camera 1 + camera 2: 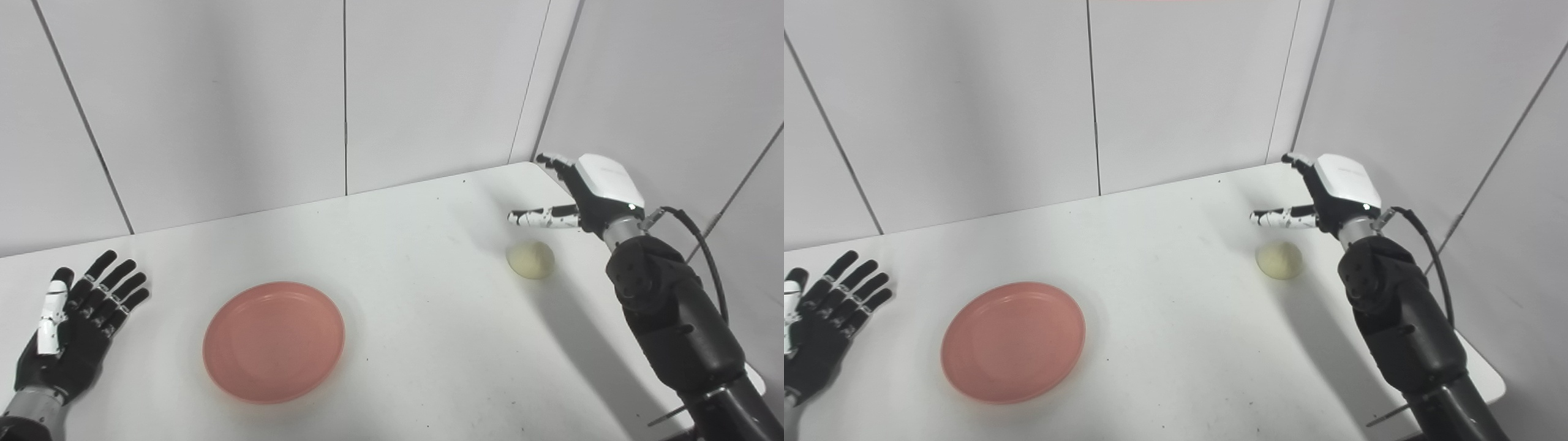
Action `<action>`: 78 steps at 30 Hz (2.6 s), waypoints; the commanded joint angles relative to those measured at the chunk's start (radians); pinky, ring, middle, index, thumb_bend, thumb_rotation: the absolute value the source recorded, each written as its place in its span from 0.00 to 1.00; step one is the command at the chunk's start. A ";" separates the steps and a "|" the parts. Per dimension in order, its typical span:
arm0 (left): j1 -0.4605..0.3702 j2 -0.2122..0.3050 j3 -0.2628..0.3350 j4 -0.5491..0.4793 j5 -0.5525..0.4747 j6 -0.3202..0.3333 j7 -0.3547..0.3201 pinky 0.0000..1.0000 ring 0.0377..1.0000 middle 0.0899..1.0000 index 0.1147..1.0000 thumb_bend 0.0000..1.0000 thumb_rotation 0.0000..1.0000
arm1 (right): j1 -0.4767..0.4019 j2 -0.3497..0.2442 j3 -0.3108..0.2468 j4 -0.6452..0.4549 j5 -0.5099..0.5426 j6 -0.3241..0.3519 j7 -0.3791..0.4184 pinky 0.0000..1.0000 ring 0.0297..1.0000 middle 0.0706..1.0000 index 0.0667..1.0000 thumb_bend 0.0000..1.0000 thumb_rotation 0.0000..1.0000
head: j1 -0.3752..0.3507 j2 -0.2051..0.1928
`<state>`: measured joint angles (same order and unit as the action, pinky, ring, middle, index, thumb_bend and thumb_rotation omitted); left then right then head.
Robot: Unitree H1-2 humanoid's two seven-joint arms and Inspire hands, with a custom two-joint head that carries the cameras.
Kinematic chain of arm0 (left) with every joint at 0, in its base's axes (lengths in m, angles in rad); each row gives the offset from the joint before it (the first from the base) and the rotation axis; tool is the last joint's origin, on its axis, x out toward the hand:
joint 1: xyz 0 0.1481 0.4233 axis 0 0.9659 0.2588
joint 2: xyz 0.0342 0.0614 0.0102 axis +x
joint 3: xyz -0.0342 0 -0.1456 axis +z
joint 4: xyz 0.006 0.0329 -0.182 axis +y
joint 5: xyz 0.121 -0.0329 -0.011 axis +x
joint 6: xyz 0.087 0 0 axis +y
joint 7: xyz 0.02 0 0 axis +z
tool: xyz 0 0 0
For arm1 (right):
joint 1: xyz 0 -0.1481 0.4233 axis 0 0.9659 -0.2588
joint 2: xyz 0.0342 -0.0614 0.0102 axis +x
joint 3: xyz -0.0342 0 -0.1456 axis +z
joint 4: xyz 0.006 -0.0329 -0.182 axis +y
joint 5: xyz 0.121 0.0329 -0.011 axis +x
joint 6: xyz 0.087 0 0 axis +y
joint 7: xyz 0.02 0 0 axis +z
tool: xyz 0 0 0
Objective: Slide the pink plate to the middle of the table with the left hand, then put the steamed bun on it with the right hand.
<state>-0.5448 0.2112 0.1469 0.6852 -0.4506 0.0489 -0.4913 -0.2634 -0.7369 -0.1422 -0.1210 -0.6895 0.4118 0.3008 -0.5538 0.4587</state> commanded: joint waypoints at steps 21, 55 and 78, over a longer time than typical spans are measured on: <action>0.078 0.028 -0.008 0.118 0.037 0.050 0.016 0.83 0.82 0.82 0.83 0.61 0.85 | -0.079 -0.036 0.072 0.213 0.069 0.020 -0.046 0.71 0.81 0.82 0.84 1.00 0.55 | -0.013 0.026; 0.086 0.039 -0.017 0.080 0.041 0.069 0.026 0.83 0.82 0.82 0.84 0.63 0.85 | -0.117 -0.008 0.052 0.228 0.056 0.058 0.177 0.52 0.60 0.70 0.85 1.00 0.36 | -0.023 0.058; 0.096 0.045 -0.025 0.048 0.037 0.082 0.030 0.83 0.82 0.83 0.84 0.62 0.86 | -0.147 -0.034 0.065 0.212 -0.192 0.058 0.437 0.81 0.86 0.89 0.89 1.00 0.43 | -0.025 0.073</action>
<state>-0.5260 0.2512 0.1353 0.6763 -0.4541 0.0239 -0.5001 -0.3870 -0.7346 -0.0791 0.1098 -0.8485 0.4689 0.7155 -0.5798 0.5307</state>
